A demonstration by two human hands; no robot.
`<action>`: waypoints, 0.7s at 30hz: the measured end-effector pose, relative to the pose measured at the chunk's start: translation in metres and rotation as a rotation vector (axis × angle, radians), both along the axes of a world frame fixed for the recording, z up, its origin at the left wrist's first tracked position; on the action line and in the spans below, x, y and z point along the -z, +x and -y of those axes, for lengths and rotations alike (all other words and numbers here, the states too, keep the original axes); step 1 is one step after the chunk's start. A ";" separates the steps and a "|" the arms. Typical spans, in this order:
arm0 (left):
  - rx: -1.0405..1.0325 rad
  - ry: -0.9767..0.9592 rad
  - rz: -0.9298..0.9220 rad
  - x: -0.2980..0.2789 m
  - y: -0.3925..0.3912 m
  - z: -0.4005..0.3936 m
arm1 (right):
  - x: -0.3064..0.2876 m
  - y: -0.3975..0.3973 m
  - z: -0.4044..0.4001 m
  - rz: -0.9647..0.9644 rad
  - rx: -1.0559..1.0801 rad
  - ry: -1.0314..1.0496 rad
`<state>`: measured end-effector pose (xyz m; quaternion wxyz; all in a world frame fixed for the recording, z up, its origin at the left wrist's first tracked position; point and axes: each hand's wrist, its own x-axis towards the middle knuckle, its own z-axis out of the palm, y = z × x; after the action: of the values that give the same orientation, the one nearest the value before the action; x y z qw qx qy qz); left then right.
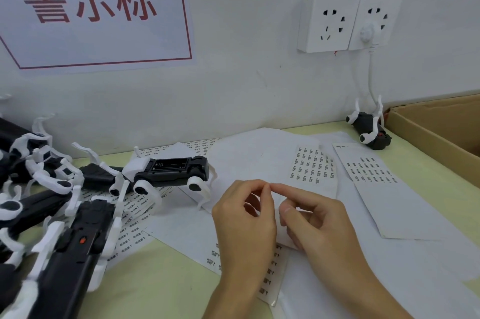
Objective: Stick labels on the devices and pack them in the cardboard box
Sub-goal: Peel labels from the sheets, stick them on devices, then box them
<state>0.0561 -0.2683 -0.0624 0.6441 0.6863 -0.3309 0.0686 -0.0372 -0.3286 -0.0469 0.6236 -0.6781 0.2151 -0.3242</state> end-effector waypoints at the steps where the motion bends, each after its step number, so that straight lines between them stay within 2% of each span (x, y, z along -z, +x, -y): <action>1: 0.016 0.001 0.002 -0.001 -0.001 0.000 | 0.000 0.000 0.000 0.010 -0.006 0.011; 6: 0.101 0.042 0.015 -0.002 -0.003 0.001 | -0.001 0.000 0.002 0.066 0.004 0.063; 9: 0.101 0.035 -0.055 -0.002 -0.002 0.001 | 0.000 0.001 0.007 0.072 0.104 0.124; 14: 0.161 0.034 -0.167 -0.002 -0.001 0.001 | -0.001 0.003 0.010 0.044 0.124 0.128; 21: 0.182 0.031 -0.112 -0.004 -0.002 -0.001 | 0.001 0.003 0.010 -0.009 0.119 0.142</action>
<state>0.0545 -0.2677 -0.0582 0.6545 0.6660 -0.3563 -0.0335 -0.0339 -0.3382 -0.0479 0.6486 -0.6197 0.2804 -0.3416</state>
